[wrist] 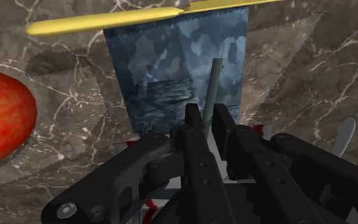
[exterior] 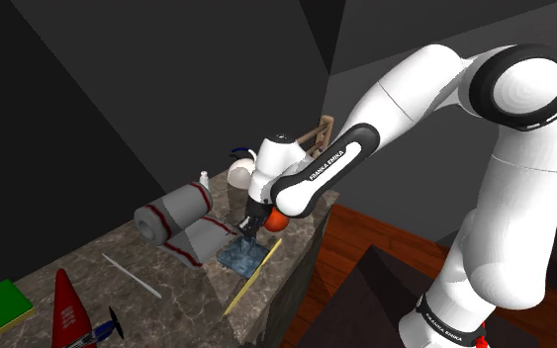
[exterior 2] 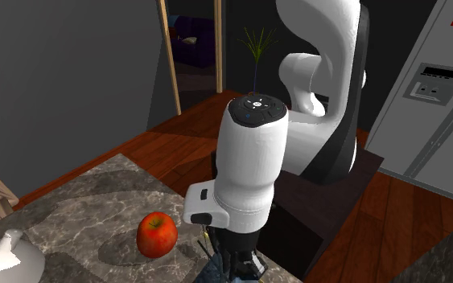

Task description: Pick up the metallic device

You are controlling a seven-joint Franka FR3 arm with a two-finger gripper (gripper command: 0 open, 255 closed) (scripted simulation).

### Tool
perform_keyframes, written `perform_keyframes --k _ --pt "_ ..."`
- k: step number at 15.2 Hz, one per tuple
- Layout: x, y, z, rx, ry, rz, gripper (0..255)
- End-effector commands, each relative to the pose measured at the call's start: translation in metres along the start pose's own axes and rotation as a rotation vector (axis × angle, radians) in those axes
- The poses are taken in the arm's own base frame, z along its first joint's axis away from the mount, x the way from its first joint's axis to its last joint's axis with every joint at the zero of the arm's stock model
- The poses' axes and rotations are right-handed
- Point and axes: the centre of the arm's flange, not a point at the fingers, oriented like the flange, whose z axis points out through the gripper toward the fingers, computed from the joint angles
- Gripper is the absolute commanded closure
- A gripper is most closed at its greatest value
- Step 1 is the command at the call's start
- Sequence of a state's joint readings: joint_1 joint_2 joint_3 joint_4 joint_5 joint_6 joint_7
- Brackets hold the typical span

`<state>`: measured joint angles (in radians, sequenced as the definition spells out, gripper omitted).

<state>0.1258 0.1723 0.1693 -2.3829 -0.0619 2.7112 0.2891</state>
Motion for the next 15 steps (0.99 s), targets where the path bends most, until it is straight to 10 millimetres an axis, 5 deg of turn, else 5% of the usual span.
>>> perform_keyframes --k 1,15 --pt "-0.002 -0.001 -0.006 -0.002 -0.013 -0.002 255" --pt "0.007 -0.003 -0.069 -0.002 -0.013 -0.002 255"
